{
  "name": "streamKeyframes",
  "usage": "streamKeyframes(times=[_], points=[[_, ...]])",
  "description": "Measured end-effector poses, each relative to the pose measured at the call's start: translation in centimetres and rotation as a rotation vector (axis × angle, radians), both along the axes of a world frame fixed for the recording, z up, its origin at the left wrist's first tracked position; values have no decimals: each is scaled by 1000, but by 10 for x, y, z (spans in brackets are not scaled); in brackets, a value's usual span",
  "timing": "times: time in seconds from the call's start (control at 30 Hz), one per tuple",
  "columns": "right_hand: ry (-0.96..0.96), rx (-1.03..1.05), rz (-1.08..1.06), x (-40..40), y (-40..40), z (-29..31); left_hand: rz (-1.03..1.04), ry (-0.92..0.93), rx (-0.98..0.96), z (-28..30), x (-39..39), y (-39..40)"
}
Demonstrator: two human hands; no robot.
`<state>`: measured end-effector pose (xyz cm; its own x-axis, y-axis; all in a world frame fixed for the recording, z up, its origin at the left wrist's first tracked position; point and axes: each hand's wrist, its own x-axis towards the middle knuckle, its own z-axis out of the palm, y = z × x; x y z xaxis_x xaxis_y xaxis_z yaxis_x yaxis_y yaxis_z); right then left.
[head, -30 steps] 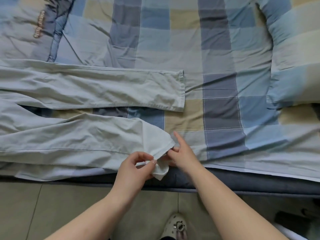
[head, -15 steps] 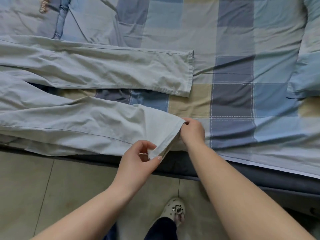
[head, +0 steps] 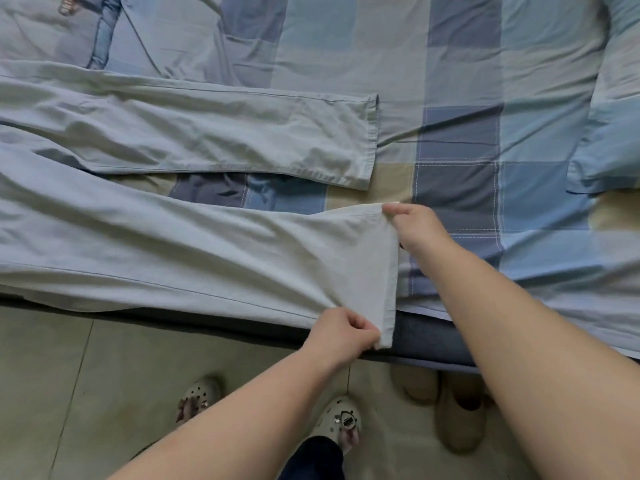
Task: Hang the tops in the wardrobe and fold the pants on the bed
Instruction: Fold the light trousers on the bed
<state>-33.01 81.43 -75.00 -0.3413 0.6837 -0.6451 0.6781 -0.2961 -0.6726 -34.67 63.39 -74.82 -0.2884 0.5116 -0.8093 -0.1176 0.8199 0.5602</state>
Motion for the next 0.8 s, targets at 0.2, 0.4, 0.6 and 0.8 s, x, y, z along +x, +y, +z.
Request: streamKeyframes(times=[0.2, 0.4, 0.6, 0.8], points=[[-27, 127, 218, 3, 0, -1, -247, -119, -82, -16, 2, -16], [-200, -5, 333, 23, -25, -18, -242, 121, -99, -19, -35, -42], [-242, 116, 650, 18, -98, -30, -362, 444, -186, -20, -104, -76], [-140, 441, 904, -31, -162, -46, -434, 756, -186, -32, -178, -111]])
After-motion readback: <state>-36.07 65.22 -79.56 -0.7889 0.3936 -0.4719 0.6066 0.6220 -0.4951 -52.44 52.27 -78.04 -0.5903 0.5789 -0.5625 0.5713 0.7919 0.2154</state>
